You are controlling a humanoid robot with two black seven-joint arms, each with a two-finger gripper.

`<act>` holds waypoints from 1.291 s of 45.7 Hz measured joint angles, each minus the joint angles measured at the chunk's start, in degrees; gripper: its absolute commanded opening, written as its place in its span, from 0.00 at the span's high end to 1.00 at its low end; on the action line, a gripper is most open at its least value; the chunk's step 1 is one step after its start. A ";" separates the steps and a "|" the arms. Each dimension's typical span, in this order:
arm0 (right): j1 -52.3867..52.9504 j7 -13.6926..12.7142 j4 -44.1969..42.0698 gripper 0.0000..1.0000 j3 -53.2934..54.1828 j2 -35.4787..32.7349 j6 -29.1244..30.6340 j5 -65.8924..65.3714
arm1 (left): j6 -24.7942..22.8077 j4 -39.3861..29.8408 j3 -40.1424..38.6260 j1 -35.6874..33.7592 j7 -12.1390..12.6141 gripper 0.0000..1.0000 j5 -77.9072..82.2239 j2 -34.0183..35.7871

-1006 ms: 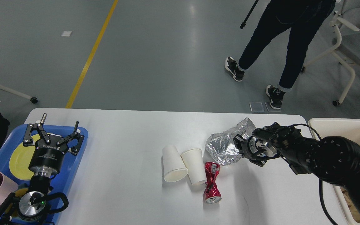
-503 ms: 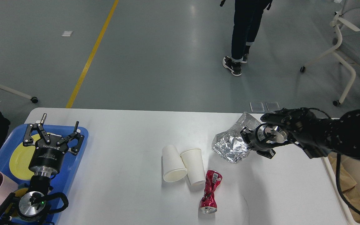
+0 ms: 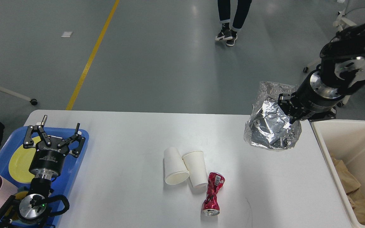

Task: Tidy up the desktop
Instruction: 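Lift the foil packet and carry it over the white bin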

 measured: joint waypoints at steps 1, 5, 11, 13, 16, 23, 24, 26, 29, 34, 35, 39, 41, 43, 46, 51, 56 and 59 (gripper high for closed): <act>2.00 1.44 1.20 1.00 -0.74 0.00 1.44 -0.43 | 0.00 0.01 0.00 0.00 0.00 0.04 0.00 0.00; 8.52 4.91 5.40 1.00 -3.46 -0.01 4.19 -1.88 | 0.00 0.03 0.00 0.00 0.00 0.04 0.00 0.00; 15.08 6.20 9.10 1.00 -6.54 -0.25 5.37 -2.97 | 0.00 0.03 0.03 0.00 -0.04 0.04 0.00 0.00; 15.67 6.21 9.40 1.00 -6.87 -0.35 5.53 -3.08 | 0.00 0.03 0.06 0.00 -0.04 0.04 0.00 0.00; 16.04 6.17 9.53 1.00 -7.09 -0.53 5.68 -3.19 | 0.00 0.03 0.08 0.00 -0.04 0.04 0.00 0.00; 16.26 5.86 9.53 1.00 -8.15 -0.71 7.95 -3.00 | 0.00 0.03 0.08 0.00 -0.04 0.04 0.00 0.00; 16.26 5.85 9.51 1.00 -8.52 -0.73 8.24 -2.93 | 0.00 0.03 0.08 0.00 -0.04 0.04 0.00 0.00; 16.27 5.83 9.41 1.00 -9.43 -0.79 8.64 -2.80 | 0.00 0.03 0.08 0.00 -0.04 0.04 0.00 0.00; 16.28 5.81 9.33 1.00 -10.87 -1.07 9.03 -2.67 | 0.00 0.03 0.09 0.00 -0.04 0.04 0.00 0.00; 16.16 5.80 9.23 1.00 -12.33 -3.09 9.12 -2.55 | 0.00 0.03 0.09 0.00 -0.04 0.04 0.00 0.00; 15.93 5.80 9.12 1.00 -12.34 -3.68 9.00 -2.55 | -0.01 0.03 0.09 0.00 -0.04 0.04 0.00 0.00; 15.09 5.80 8.37 1.00 -11.48 -4.86 8.78 -2.48 | -0.38 0.03 0.08 0.00 -0.04 0.04 0.00 0.00; 14.93 5.79 8.09 1.00 -10.83 -5.01 8.73 -2.34 | -0.45 0.03 0.08 0.00 -0.04 0.04 0.00 0.00; 14.85 5.73 7.89 1.00 -10.03 -5.04 8.72 -1.98 | -0.49 0.03 0.05 0.00 -0.04 0.04 0.00 0.00; 14.81 5.59 7.86 1.00 -8.87 -4.92 8.76 -0.87 | -0.50 0.03 0.02 0.00 -0.04 0.04 0.00 0.00; 14.73 5.42 7.86 1.00 -7.88 -4.20 8.83 0.68 | -0.52 0.03 0.00 0.00 -0.04 0.04 0.00 0.00; 14.63 5.38 7.86 1.00 -7.71 -3.59 8.87 1.31 | -0.53 0.03 0.00 0.00 -0.04 0.04 0.00 0.00; 14.63 5.38 7.92 1.00 -7.72 -3.49 8.91 1.83 | -0.53 0.03 0.00 0.00 -0.04 0.04 0.00 0.00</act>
